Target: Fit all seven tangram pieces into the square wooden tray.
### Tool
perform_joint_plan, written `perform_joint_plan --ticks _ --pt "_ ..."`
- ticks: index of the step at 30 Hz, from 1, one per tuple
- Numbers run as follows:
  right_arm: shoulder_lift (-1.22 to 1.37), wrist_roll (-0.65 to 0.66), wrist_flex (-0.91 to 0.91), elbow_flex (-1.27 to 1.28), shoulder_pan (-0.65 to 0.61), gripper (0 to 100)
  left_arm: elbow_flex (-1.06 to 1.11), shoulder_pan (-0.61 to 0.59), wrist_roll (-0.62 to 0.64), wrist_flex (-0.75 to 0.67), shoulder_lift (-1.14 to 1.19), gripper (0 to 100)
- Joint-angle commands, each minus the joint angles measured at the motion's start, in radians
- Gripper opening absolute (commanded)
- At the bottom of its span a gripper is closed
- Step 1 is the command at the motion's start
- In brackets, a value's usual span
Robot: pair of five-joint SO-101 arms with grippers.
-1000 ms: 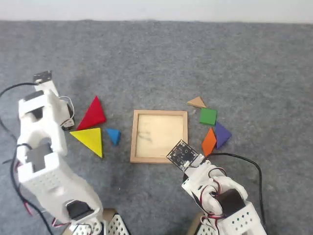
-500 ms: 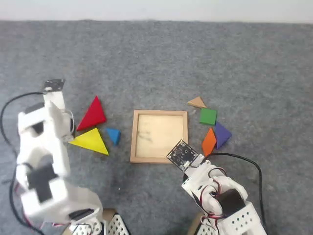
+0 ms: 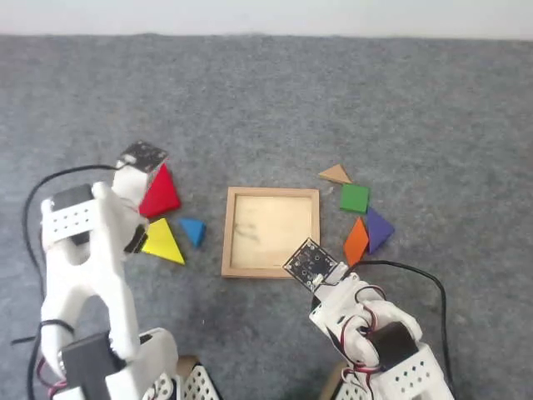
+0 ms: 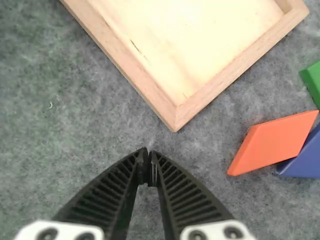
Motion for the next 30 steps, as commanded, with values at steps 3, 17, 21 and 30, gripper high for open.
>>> perform_joint_plan --ticks 3,17,21,30 --pt "-0.015 0.002 0.005 0.017 -0.005 0.9 -0.116 0.124 -0.281 0.052 -0.044 24" --pt "-0.015 0.002 0.005 0.017 -0.005 0.9 -0.067 0.064 -1.074 -0.087 0.086 28" --pt "-0.015 0.002 0.005 0.017 -0.005 0.9 -0.082 0.068 -1.089 -0.092 0.097 38" --pt "-0.015 0.002 0.005 0.017 -0.005 0.9 -0.077 0.101 -1.097 -0.146 0.098 39"
